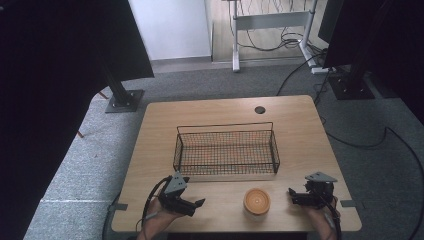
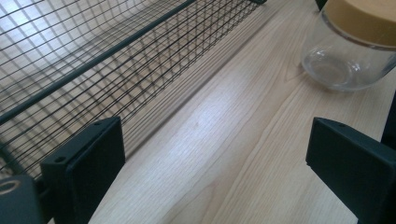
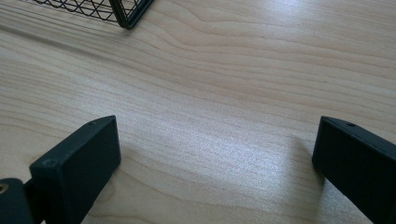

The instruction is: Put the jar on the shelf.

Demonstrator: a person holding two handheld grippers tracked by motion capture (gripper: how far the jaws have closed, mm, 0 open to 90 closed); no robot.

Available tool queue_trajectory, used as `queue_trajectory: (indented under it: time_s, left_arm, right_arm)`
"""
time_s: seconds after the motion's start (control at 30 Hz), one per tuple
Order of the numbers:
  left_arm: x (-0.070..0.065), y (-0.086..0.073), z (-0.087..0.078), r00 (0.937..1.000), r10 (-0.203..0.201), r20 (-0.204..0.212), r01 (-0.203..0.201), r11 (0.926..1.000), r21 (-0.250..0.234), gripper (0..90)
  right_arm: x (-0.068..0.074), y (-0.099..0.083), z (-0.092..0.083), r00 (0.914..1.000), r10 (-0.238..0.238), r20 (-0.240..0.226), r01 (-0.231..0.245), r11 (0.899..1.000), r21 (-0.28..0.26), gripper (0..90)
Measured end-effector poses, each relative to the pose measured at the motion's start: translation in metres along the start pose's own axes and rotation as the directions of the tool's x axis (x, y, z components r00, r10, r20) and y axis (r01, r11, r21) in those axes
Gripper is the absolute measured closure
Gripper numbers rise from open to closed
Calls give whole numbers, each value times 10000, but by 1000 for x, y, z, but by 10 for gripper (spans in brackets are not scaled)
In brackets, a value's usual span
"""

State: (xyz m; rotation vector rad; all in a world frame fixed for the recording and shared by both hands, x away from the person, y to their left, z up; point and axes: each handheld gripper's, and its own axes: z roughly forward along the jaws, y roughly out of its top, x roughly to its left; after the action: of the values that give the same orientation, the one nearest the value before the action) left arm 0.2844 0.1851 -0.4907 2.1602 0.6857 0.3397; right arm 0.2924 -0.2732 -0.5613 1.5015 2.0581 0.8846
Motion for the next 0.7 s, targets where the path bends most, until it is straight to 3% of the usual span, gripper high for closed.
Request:
queue_trajectory:
  time_s: [0.7]
  left_arm:
    - [-32,24,26,9939,590,929,-599,9982,74,21]
  right_arm:
    - [0,0,0,10000,-7,0,7,10000,1,4]
